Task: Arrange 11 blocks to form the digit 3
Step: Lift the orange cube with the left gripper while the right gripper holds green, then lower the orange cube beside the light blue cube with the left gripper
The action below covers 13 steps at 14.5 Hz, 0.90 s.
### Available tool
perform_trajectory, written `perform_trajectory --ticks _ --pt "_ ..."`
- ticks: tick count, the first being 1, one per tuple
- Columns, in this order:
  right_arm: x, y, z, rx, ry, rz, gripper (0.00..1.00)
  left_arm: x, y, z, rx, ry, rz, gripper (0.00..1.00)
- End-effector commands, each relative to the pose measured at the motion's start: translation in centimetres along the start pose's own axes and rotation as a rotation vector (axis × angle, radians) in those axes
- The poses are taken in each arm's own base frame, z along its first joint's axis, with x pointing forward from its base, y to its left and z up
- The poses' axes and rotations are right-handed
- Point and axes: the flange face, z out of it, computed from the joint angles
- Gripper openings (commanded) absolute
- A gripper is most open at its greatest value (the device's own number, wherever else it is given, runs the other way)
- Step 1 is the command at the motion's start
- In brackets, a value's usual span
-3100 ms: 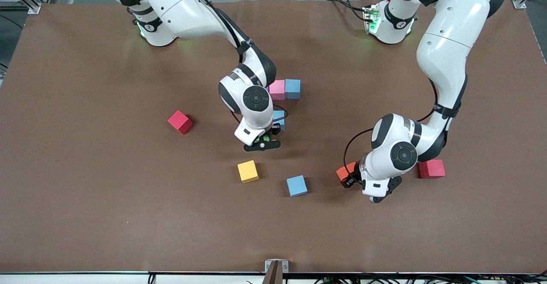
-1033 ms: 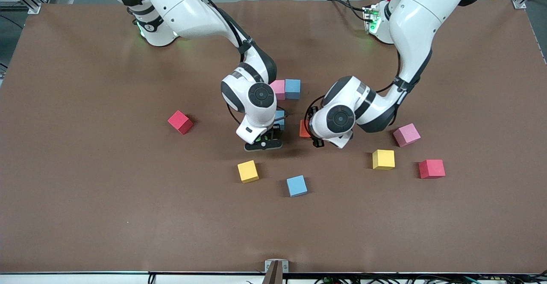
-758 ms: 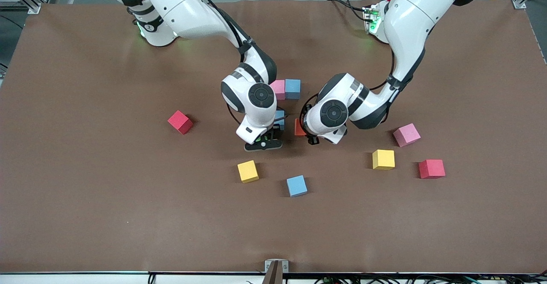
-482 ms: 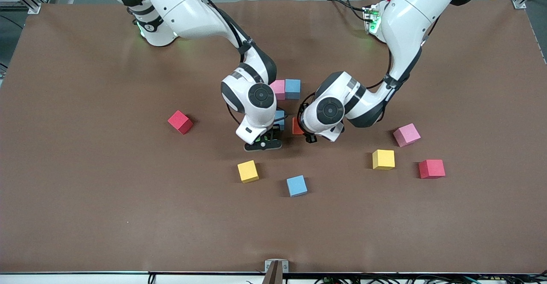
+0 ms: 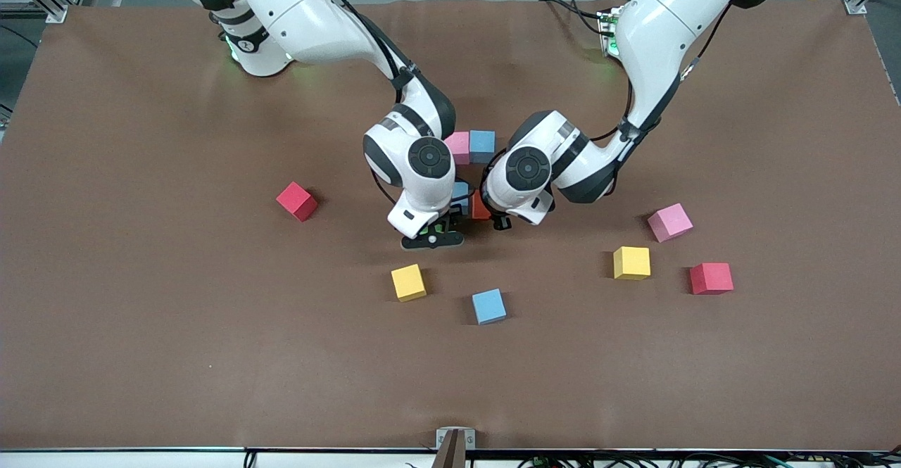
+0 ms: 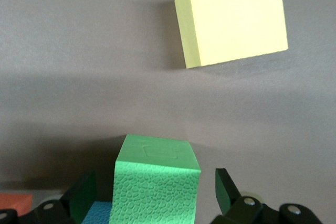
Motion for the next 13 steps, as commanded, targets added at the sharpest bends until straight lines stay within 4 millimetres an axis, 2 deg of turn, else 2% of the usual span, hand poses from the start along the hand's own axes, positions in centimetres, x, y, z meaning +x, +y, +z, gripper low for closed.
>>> perform_trajectory --ticks 1,3,4,6,8,10,13 --pt "1.3 1.5 -0.8 -0.009 0.013 0.02 1.0 0.0 -0.2 0.3 -0.022 0.006 -0.005 0.16" --pt "3.2 3.7 -1.5 0.003 0.017 0.028 1.0 -0.4 -0.7 0.5 -0.027 0.0 0.005 0.16" --pt "3.8 4.8 -2.2 0.007 0.017 0.023 1.0 -0.4 -0.7 0.6 -0.026 0.001 0.005 0.16" --pt "5.4 8.5 -3.6 -0.004 -0.016 0.053 1.0 -0.3 -0.6 0.6 -0.026 0.001 0.003 0.16" --pt "6.4 10.4 -5.7 0.002 -0.002 0.082 1.0 -0.3 -0.7 0.9 -0.022 0.004 0.004 0.16" --pt "7.0 11.8 -6.0 0.003 0.001 0.102 1.0 -0.2 -0.8 1.2 -0.019 0.009 0.005 0.16" --pt "7.0 12.0 -5.8 0.001 -0.002 0.108 1.0 -0.4 -1.2 1.5 -0.017 0.014 0.012 0.16"
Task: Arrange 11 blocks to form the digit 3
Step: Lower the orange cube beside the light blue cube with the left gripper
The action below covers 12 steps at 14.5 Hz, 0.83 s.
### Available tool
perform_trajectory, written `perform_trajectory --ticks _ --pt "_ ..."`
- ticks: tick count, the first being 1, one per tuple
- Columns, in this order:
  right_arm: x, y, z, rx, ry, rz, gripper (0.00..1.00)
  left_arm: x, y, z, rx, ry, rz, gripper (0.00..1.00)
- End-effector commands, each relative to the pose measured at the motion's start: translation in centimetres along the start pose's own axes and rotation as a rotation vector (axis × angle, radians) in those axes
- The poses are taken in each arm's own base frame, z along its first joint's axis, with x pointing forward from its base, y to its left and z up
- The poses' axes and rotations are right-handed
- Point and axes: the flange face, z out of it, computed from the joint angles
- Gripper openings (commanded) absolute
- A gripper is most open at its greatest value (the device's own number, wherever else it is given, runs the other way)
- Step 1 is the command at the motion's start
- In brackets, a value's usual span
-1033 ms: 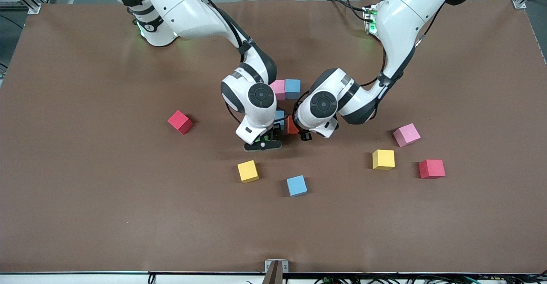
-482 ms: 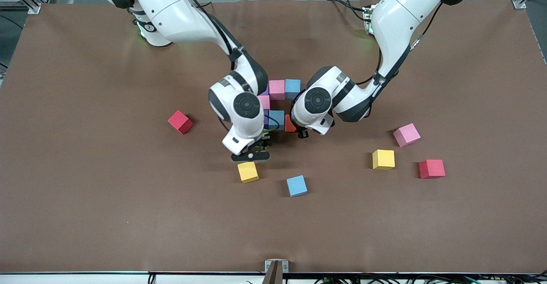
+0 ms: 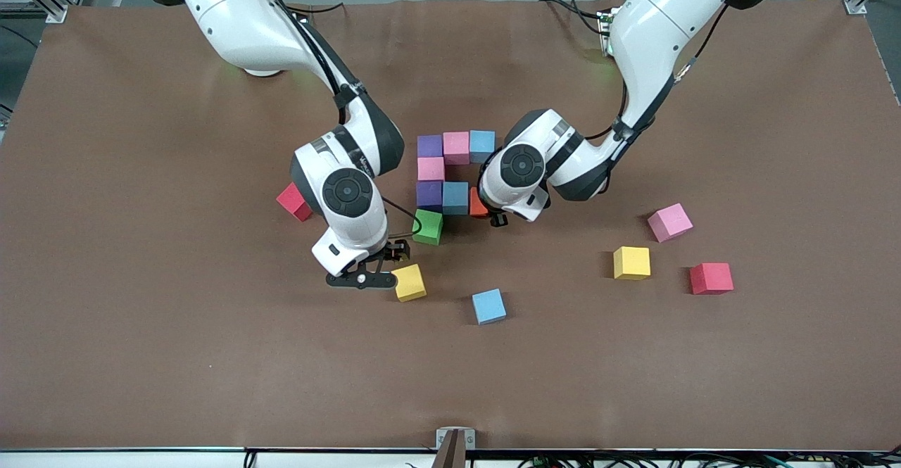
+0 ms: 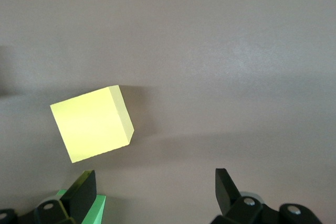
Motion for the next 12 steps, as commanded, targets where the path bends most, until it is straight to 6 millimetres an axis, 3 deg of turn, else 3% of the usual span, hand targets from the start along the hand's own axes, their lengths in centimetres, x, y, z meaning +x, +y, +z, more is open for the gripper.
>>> perform_trajectory --ticks 1,8,10,11,12 --pt "-0.7 0.2 0.0 -0.004 -0.017 -0.005 1.0 -0.3 -0.5 0.6 -0.019 0.009 0.004 0.16" --pt "1.6 4.3 0.7 -0.021 -0.016 0.052 1.0 -0.4 -0.5 0.9 -0.021 0.002 0.004 0.16" --pt "1.3 3.9 0.9 -0.018 -0.023 0.091 1.0 -0.4 -0.4 0.9 -0.022 0.003 0.004 0.16" --pt "1.0 3.0 0.9 -0.011 -0.015 0.133 1.0 -0.3 -0.4 1.1 -0.02 0.005 0.003 0.17" --pt "-0.1 0.8 0.7 -0.003 -0.006 0.144 1.0 -0.3 -0.4 1.1 -0.02 0.005 0.003 0.18"
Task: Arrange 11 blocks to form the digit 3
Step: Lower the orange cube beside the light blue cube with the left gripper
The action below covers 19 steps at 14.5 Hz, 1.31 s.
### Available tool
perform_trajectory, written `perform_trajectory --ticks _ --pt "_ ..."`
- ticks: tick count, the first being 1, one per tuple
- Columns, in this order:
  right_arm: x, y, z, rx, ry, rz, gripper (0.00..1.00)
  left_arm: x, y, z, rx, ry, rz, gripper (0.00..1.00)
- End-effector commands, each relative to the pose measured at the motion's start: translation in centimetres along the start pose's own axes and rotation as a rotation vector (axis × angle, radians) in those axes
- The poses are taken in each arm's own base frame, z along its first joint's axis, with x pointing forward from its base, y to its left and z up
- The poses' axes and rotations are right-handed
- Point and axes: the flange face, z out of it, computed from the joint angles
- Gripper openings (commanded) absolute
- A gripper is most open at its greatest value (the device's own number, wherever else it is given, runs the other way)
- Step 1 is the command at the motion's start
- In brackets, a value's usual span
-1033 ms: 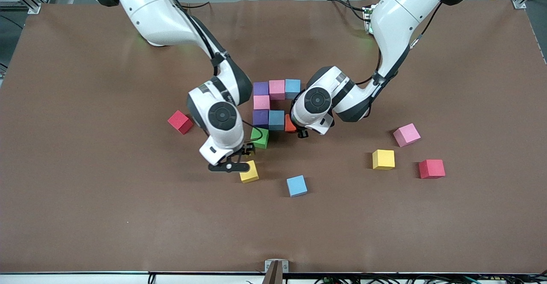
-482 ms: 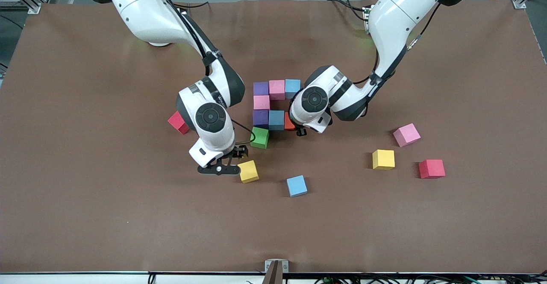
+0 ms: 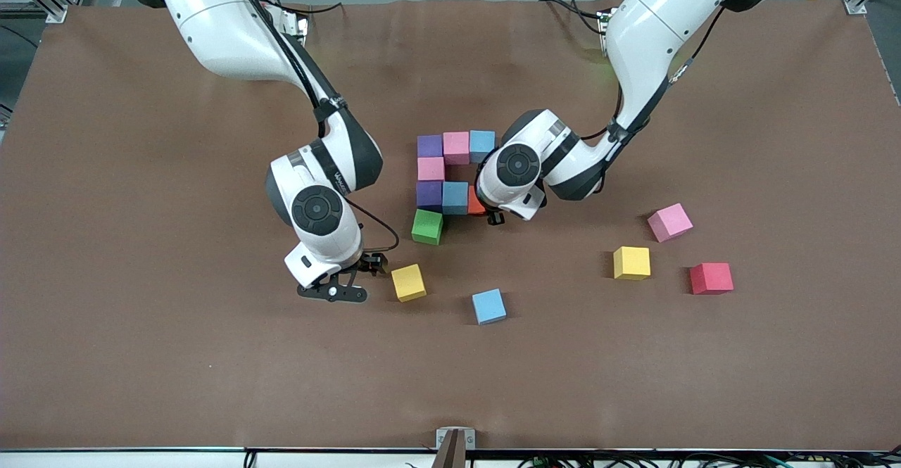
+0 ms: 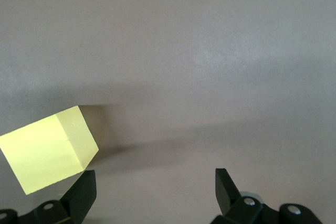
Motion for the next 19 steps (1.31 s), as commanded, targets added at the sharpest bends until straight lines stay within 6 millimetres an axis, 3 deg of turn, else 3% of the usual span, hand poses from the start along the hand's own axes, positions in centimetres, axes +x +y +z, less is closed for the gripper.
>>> perform_trajectory --ticks 1,4,6,7,13,19 --pt "-3.2 -4.4 -0.3 0.023 0.028 0.033 1.0 -0.1 -0.1 0.3 -0.02 0.008 -0.002 0.19" --pt "-6.0 -7.6 1.4 0.061 0.06 0.009 1.0 -0.1 -0.1 0.7 -0.021 0.013 0.005 0.34" --pt "-7.6 -8.7 2.4 0.058 0.056 -0.019 1.0 -0.1 -0.1 0.8 -0.03 0.022 0.017 0.73" --pt "-8.3 -9.3 2.8 0.053 0.053 -0.033 1.0 -0.1 -0.1 0.9 -0.033 0.026 0.022 1.0" --pt "-9.2 -10.2 3.2 0.051 0.048 -0.048 1.0 0.2 0.0 0.0 -0.032 0.054 0.037 1.0" --pt "-10.9 -11.4 4.3 0.035 0.037 -0.072 1.0 0.8 0.3 -3.3 -0.043 0.071 0.073 1.0"
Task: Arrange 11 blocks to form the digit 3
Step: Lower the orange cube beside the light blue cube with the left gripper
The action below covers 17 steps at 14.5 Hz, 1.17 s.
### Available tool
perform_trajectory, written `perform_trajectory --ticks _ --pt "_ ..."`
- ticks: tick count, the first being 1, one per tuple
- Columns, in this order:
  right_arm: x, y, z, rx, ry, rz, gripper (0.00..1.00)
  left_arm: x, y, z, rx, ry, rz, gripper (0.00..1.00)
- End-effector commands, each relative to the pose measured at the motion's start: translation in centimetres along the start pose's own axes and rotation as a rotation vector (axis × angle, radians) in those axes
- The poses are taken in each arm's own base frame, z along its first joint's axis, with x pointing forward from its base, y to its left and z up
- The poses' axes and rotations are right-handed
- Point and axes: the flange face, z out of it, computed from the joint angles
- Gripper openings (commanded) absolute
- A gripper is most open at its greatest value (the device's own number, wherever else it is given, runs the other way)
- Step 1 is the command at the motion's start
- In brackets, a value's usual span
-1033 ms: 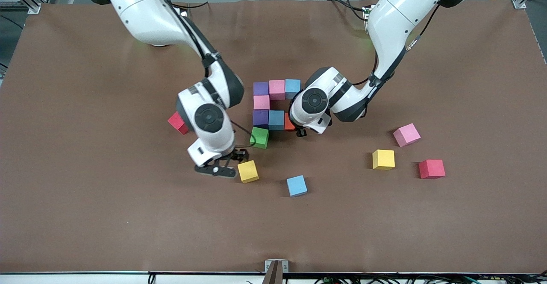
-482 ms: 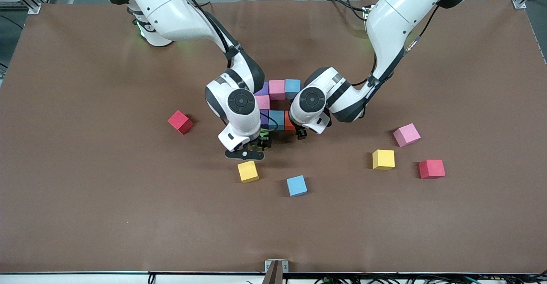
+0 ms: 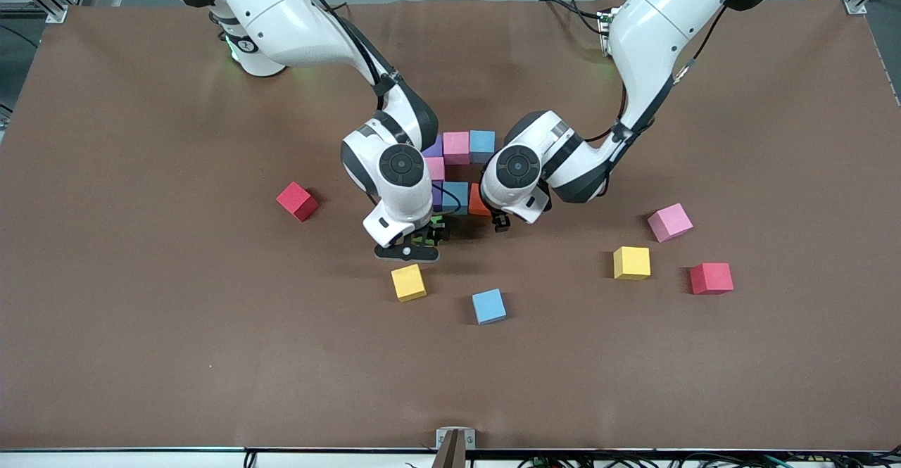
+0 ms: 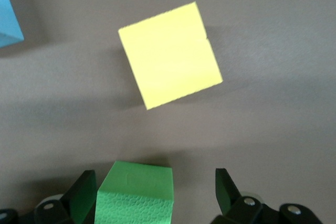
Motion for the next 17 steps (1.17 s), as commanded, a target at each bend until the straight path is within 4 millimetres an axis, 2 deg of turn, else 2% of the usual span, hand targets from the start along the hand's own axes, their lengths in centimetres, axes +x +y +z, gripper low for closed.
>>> perform_trajectory --ticks 1,4,6,13,17 --pt "-1.5 -0.6 0.8 -0.018 0.0 -0.008 1.0 0.1 -0.6 -1.7 -0.022 0.021 0.024 1.0" --pt "-2.4 -1.2 1.1 -0.024 -0.004 -0.006 1.0 0.2 -0.8 -2.7 -0.019 0.033 0.025 1.0" --pt "-3.0 -1.3 1.6 -0.033 -0.01 -0.015 1.0 0.3 -0.7 -4.2 -0.026 0.04 0.035 1.0" --pt "-4.5 -1.3 2.8 -0.055 -0.015 -0.044 1.0 3.7 4.5 -10.6 -0.02 0.059 0.205 1.0" --pt "-4.9 -1.7 2.8 -0.055 -0.015 -0.052 1.0 7.0 7.5 -13.9 0.007 0.077 0.286 1.0"
